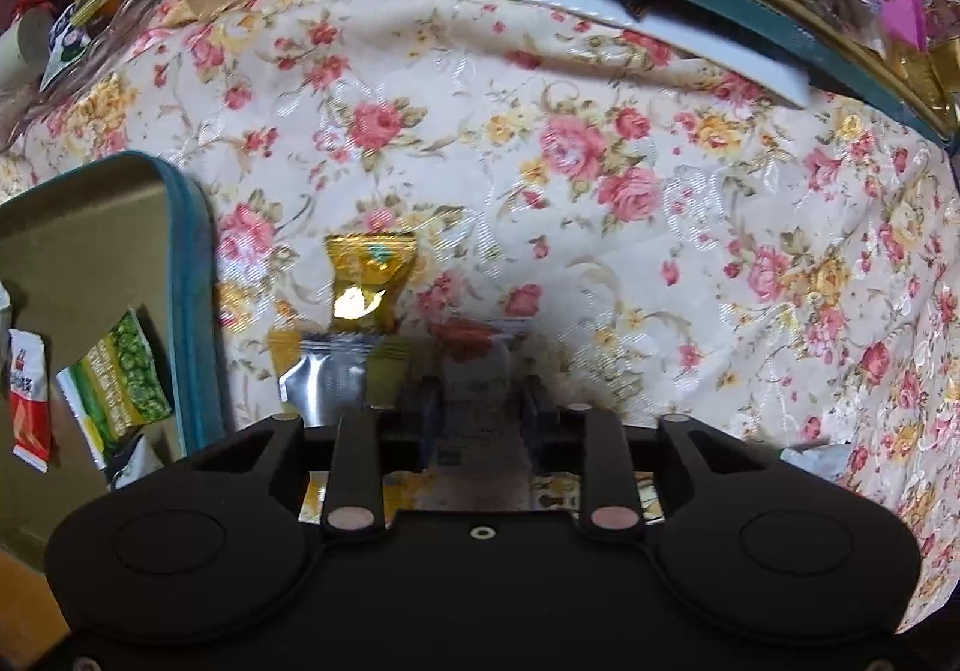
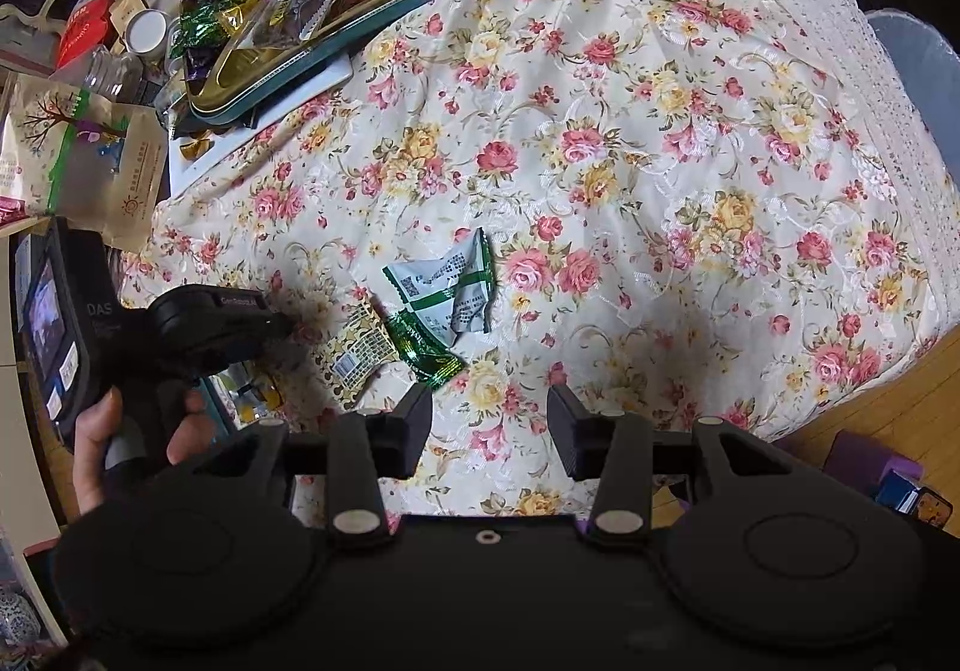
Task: Organize snacks
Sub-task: 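Grasp the white packet with the orange picture with the left tool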
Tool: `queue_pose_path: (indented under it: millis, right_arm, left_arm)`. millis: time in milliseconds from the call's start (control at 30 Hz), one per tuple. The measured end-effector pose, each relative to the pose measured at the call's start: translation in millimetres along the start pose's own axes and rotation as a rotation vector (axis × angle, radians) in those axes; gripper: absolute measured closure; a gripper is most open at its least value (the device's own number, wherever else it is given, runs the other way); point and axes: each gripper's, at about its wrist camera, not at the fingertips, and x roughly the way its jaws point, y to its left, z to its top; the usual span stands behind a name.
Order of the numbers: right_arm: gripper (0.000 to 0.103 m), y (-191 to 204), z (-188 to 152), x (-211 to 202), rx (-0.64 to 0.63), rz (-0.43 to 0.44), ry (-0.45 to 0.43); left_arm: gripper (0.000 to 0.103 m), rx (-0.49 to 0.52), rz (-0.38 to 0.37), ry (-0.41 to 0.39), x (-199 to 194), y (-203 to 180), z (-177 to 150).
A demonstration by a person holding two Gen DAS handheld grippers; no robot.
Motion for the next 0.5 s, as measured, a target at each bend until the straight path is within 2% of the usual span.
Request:
queue_pose_path:
  millis: [67,133,300,500]
  right_arm:
    - [0.057,-1.6,0.8,0.4,0.003,-0.003,-0.001]
    - [0.057,-5.8,2.9,-0.4,0.012,0.002,-0.002]
    - [0.057,-23.7,13.3,-3.6,0.064,-0.014,-0.040]
    - [0.057,-35.2,26.1,10.3,0.136,-0.047,-0.040]
  left_arm:
    - [0.066,0.019,0.006,-0.010,0.6,-6.0,-1.3]
    - [0.078,0.035,-0.013,-0.016,-0.4,-12.5,-4.2]
    - [0.078,0.064,-0.092,-0.004,-21.9,-23.4,-13.0]
    - [0.078,0.133,-0.119,-0.051,-65.2,-33.7,-26.6]
